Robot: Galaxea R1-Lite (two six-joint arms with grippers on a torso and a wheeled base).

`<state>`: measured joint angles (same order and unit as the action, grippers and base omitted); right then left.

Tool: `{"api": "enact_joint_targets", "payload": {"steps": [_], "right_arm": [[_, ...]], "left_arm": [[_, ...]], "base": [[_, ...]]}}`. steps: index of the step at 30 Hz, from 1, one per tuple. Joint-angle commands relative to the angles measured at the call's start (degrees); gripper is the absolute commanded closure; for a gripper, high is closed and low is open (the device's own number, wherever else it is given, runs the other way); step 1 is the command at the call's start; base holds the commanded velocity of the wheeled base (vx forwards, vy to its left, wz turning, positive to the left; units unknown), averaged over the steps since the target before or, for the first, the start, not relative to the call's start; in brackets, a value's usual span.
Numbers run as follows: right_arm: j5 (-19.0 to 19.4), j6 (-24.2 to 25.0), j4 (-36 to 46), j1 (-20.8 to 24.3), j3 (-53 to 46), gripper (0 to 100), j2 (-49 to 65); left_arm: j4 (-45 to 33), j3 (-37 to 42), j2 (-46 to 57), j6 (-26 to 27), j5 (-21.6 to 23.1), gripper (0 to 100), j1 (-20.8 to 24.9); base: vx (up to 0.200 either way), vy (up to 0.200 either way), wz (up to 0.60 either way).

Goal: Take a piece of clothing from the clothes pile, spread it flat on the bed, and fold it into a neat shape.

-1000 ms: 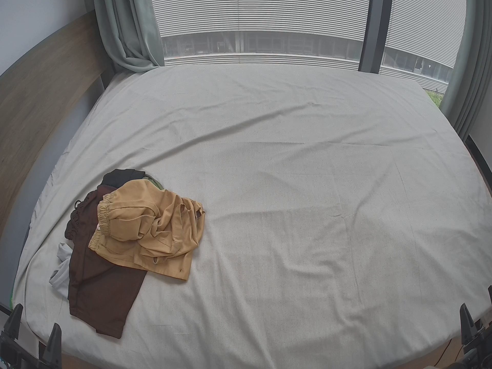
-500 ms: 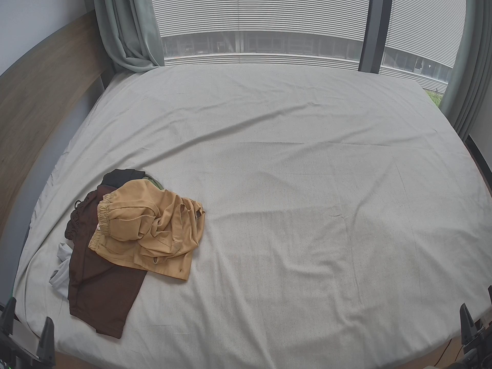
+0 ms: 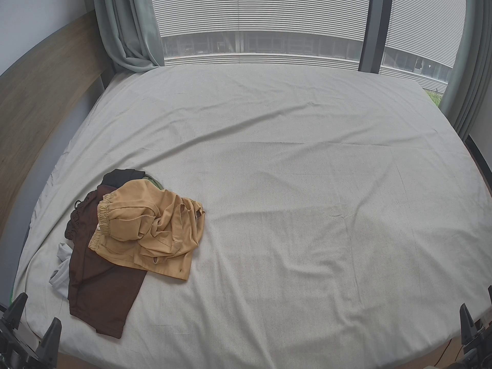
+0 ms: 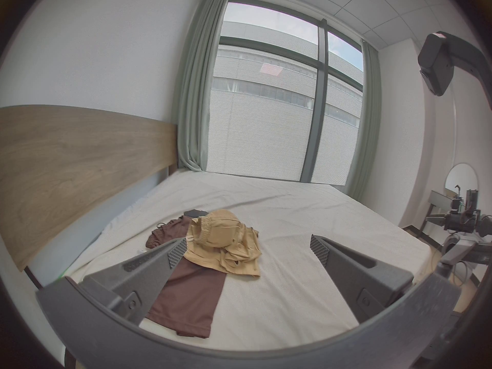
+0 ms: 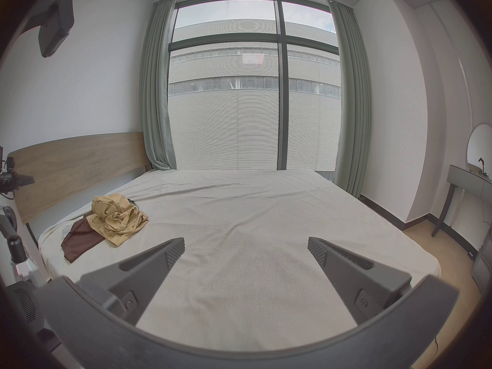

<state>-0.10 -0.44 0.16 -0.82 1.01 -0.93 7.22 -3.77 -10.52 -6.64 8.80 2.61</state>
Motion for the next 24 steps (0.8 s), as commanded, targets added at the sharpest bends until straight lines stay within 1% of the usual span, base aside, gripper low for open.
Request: {"api": "enact_joint_targets", "payload": {"steps": [1, 5, 7, 9, 12, 17, 20, 22, 24], "right_arm": [[0.01, 0.0, 0.02, 0.03, -0.75, 0, 0.84], [0.01, 0.0, 0.02, 0.03, -0.75, 0, 0.84], [0.01, -0.09, 0.02, 0.03, -0.75, 0, 0.84], [0.1, -0.09, 0.02, 0.03, -0.75, 0, 0.84], [0.01, 0.0, 0.02, 0.03, -0.75, 0, 0.84], [0.1, 0.0, 0.02, -0.06, -0.75, 0, 0.84], [0.01, 0.0, 0.02, -0.06, -0.75, 0, 0.84], [0.01, 0.0, 0.02, 0.03, -0.75, 0, 0.84], [0.01, 0.0, 0.02, -0.06, -0.75, 0, 0.84]], "left_arm": [[0.17, -1.24, -7.23, -0.65, 0.6, 0, 2.84], [1.4, -2.74, -12.07, -5.57, 0.78, 0, 4.51], [2.45, -4.85, -14.97, -9.79, 0.87, 0, 5.74], [3.51, -6.43, -17.17, -13.48, 0.95, 0, 5.83], [4.38, -8.36, -20.24, -16.21, 0.95, 0, 5.74], [4.56, -9.33, -23.32, -16.82, 1.48, 0, 5.83], [5.7, -10.3, -27.18, -16.82, 2.98, 0, 5.39], [6.23, -10.56, -28.59, -16.65, 3.06, 0, 5.3], [8.25, -11.7, -32.46, -16.47, 3.33, 0, 5.21]], "base": [[0.0, 0.0, 0.0], [0.0, 0.0, 0.0], [0.0, 0.0, 0.0], [0.0, 0.0, 0.0], [0.0, 0.0, 0.0], [0.0, 0.0, 0.0], [0.0, 0.0, 0.0], [0.0, 0.0, 0.0], [0.0, 0.0, 0.0]]}}
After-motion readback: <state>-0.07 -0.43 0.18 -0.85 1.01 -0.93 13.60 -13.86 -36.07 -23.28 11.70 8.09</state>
